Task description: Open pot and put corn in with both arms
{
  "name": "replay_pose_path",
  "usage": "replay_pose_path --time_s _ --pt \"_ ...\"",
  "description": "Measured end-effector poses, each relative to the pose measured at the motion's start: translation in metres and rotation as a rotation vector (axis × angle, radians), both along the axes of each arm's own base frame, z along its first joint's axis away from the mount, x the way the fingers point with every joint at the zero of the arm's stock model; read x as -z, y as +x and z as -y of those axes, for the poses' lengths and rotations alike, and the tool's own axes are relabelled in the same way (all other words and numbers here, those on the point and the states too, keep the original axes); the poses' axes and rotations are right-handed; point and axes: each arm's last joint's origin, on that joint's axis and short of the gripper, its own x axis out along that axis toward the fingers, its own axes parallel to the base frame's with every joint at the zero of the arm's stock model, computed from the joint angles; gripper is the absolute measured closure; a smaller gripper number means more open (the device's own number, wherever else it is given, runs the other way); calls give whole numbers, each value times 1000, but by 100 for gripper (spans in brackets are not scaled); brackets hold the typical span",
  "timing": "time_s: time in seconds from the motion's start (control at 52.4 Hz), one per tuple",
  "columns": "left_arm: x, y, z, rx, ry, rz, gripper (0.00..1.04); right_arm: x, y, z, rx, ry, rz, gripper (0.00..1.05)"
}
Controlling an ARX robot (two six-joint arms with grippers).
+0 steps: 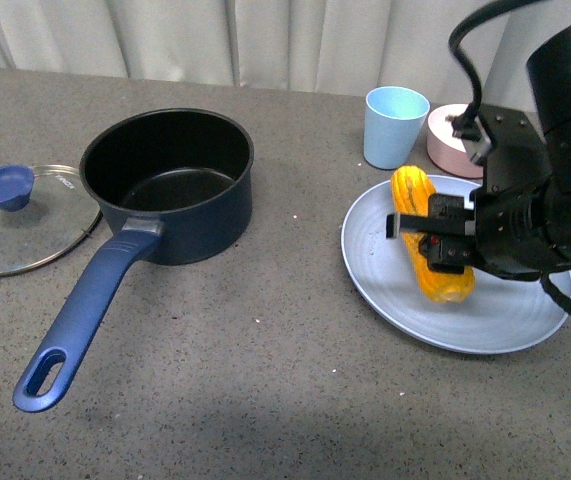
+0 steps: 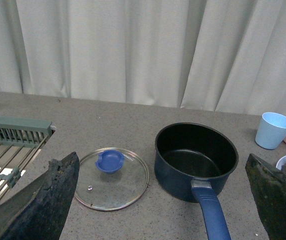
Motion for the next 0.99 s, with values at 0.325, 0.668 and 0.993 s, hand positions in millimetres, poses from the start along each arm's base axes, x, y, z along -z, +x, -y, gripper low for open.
replay_pose_path --time_s 0.325,0.668,0.993 --pt "0 0 0 0 0 0 6 -49 16 -30 -93 313 56 86" --pt "0 0 0 0 0 0 6 -84 54 -127 -206 457 17 87" --pt "0 0 0 0 0 0 6 -68 76 -174 -222 423 -49 89"
